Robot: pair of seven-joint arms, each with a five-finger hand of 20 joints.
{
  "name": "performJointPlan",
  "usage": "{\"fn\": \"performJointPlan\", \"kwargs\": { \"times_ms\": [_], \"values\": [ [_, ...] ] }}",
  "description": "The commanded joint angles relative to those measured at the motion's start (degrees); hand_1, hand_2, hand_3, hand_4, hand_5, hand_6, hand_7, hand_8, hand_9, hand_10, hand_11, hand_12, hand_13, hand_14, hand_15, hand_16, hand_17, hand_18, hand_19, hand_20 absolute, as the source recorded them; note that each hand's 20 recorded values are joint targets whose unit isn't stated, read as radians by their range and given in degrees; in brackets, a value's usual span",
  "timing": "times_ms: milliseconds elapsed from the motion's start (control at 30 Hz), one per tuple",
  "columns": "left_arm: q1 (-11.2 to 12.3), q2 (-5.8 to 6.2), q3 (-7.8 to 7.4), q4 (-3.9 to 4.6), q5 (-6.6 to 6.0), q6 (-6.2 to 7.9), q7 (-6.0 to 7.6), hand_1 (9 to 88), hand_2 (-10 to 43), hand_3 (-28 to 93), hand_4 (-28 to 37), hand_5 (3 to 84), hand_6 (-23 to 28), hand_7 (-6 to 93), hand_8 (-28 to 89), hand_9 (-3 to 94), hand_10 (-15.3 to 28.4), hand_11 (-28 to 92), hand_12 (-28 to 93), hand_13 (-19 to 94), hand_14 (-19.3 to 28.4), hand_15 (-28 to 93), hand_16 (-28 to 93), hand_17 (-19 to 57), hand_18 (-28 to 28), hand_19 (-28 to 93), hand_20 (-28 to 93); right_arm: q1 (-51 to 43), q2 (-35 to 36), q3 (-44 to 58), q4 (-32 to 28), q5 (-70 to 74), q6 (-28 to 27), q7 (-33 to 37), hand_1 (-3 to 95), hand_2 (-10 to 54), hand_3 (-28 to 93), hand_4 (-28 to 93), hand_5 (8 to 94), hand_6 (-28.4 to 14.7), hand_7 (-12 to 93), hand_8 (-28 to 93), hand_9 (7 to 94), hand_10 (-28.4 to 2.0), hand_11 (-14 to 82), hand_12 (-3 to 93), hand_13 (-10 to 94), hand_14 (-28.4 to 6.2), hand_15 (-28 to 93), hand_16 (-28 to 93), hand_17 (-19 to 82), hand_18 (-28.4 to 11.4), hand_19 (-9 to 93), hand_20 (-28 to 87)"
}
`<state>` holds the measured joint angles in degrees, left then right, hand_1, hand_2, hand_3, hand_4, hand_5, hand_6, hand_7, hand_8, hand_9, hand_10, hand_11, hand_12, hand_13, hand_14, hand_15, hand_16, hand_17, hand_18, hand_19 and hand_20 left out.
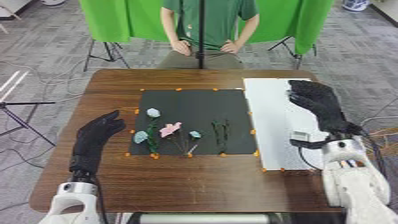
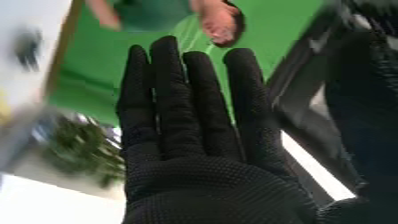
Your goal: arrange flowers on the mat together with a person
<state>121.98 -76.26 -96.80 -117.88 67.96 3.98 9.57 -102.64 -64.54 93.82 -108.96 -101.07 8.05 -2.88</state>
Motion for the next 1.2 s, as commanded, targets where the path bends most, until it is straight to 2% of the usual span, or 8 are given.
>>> {"fn": "performJointPlan", "kwargs": {
  "times_ms": [33,267,500,767,1100,1200],
  "values": [
    [1.3,-0.25,0.14,-0.71,0.3,1.35,-0.03,28.2,3.2,65,-20.9,49.2,4.7,15.7,-6,48.7,14.3,22,13,39,19.8,25,0,8.2,15.6,19,19,21.7,12.4,-4.9,7.4,-31.9,-8.5,7.7,30.8,-9.5,76,-19,51.1,0.7,15,-9,53.3,-13.1,8.3,19.0,56,-11.9,17,23,27,-14.4,42,45],
    [2.0,-0.47,-0.02,-1.16,0.41,1.78,-0.23,28.2,3.1,65,-20.9,49.2,4.8,15.8,-6,48.6,14.3,22,13,39,19.9,25,0,8.2,15.6,19,19,32.8,15.1,-15.2,17.0,-44.8,-21.5,13.1,35.8,-9.5,77,-21,52.0,2.1,16,-10,55.0,-13.4,13.5,20.9,61,-10.9,21,26,30,-14.9,50,44],
    [1.5,-0.69,0.19,-0.99,0.85,1.17,-0.52,28.2,3.2,65,-20.9,49.2,4.8,15.6,-6,48.6,14.3,22,13,39,19.9,25,0,8.2,15.6,19,19,35.8,14.6,-17.5,23.4,-47.2,-29.1,16.3,37.2,-9.5,75,-23,52.6,2.3,15,-10,60.0,-13.5,17.5,22.3,68,-9.7,27,26,32,-16.5,58,46],
    [1.5,-0.6,0.17,-0.96,0.68,1.5,-0.21,28.1,3.1,65,-20.9,49.1,4.8,15.6,-6,48.6,14.3,22,13,39,19.8,25,0,8.1,15.6,19,19,37.2,12.6,-18.2,28.9,-48.8,-32.2,16.4,36.1,-9.5,75,-23,53.0,2.5,15,-10,64.9,-12.8,18.4,21.9,72,-9.2,31,27,34,-18.0,63,47],
    [1.1,-0.57,0.18,-0.78,0.56,1.38,-0.22,28.2,3.2,65,-20.9,49.1,4.8,15.7,-6,48.5,14.2,22,13,39,19.8,25,0,8.1,15.6,19,19,38.3,9.4,-19.4,34.0,-50.0,-33.7,16.1,36.0,-9.5,74,-23,53.4,2.9,15,-10,68.0,-12.3,17.3,20.8,75,-8.4,32,28,35,-18.6,65,48],
    [0.9,-0.46,0.16,-0.64,0.63,0.94,-0.35,28.1,3.2,65,-20.8,49.1,4.8,15.7,-6,48.5,14.2,22,13,39,19.8,25,0,8.1,15.6,19,19,37.4,8.9,-19.1,34.3,-49.6,-34.1,16.5,36.3,-9.5,74,-24,53.4,3.1,16,-10,68.5,-12.4,17.1,20.6,75,-8.2,33,28,35,-18.6,66,49]
  ]
}}
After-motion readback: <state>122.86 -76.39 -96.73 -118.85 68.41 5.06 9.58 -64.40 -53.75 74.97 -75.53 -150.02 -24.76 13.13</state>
